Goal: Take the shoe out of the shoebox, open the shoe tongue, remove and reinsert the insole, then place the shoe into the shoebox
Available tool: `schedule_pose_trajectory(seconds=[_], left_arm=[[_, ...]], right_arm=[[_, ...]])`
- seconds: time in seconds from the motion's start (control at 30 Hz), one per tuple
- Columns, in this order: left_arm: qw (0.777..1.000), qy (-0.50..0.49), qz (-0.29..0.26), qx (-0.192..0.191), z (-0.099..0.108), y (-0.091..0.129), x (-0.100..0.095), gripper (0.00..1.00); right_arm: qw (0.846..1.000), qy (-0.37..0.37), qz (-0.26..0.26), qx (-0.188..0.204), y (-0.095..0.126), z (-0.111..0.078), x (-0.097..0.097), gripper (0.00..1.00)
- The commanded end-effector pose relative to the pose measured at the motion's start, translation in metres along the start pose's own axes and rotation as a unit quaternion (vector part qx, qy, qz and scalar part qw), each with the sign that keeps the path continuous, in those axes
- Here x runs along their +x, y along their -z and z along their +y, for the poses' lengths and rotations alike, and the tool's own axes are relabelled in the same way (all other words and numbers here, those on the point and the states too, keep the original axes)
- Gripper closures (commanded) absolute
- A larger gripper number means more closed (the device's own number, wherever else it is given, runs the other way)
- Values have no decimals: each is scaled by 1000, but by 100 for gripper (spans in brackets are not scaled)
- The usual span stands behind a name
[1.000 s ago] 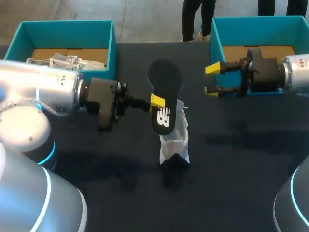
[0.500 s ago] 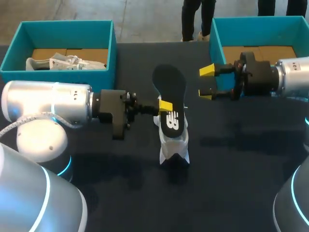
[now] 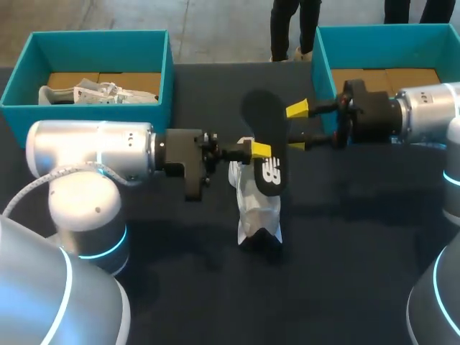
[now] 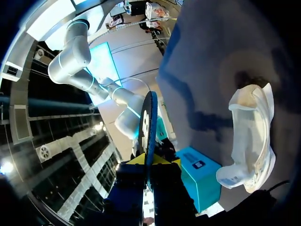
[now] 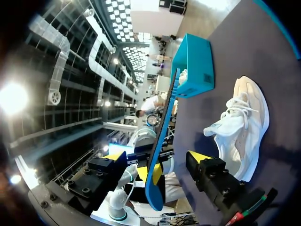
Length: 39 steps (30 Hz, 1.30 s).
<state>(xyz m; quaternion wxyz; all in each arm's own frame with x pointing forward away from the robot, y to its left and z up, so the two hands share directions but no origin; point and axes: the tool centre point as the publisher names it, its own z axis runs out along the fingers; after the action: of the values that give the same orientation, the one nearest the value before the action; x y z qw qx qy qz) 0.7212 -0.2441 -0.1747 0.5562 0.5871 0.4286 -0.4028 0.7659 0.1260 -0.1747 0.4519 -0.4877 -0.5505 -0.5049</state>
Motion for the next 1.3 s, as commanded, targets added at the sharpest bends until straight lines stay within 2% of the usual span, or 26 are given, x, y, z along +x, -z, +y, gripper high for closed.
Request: schedule_pose_trajectory(seconds=[0.03,0.13,0.17,0.2,0.43,0.6,0.63,0.7,0.77,1.13,1.17,1.2,1.23,1.27,1.3], left_arm=[[1000,-2,-1,2,4,-10,2,100],[1000,-1,-2,4,4,-12,2,100],[1000,-2,-2,6,4,-12,2,100],[1000,-3,-2,8,4,-12,2,100],[1000,-5,-4,11,1,-14,1,100],[1000,-8,-4,16,1,-16,0,100],[1000,-8,-4,16,1,-17,0,100],[1000,-7,-5,15,2,-18,0,100],[1000,-7,-5,14,2,-17,0,100],[1000,-5,-2,15,-2,-16,1,100],[1000,-6,-1,14,-2,-16,1,80],[1000,-6,0,12,-2,-15,0,51],[1000,-5,2,11,-2,-15,0,6],[1000,-5,2,10,-2,-14,0,0],[1000,-5,3,10,-2,-13,-1,0]], right_arm=[[1000,-1,1,4,-3,5,-2,31],[1000,-1,1,5,-4,6,-2,41],[1000,-1,2,4,-3,6,-2,49],[1000,-1,2,4,-3,6,-3,51],[1000,-1,6,4,-7,6,-5,56],[1000,1,8,5,-9,5,-4,65],[1000,1,8,5,-9,5,-4,69],[1000,2,7,4,-10,4,-4,89],[1000,3,6,0,-9,3,-4,100],[1000,10,0,-7,-8,2,-3,100],[1000,10,-1,-7,-8,2,-3,100],[1000,10,-1,-8,-8,2,-3,100],[1000,10,-1,-8,-7,2,-4,100],[1000,9,-2,-8,-7,1,-4,100],[1000,9,-2,-8,-6,1,-4,100]])
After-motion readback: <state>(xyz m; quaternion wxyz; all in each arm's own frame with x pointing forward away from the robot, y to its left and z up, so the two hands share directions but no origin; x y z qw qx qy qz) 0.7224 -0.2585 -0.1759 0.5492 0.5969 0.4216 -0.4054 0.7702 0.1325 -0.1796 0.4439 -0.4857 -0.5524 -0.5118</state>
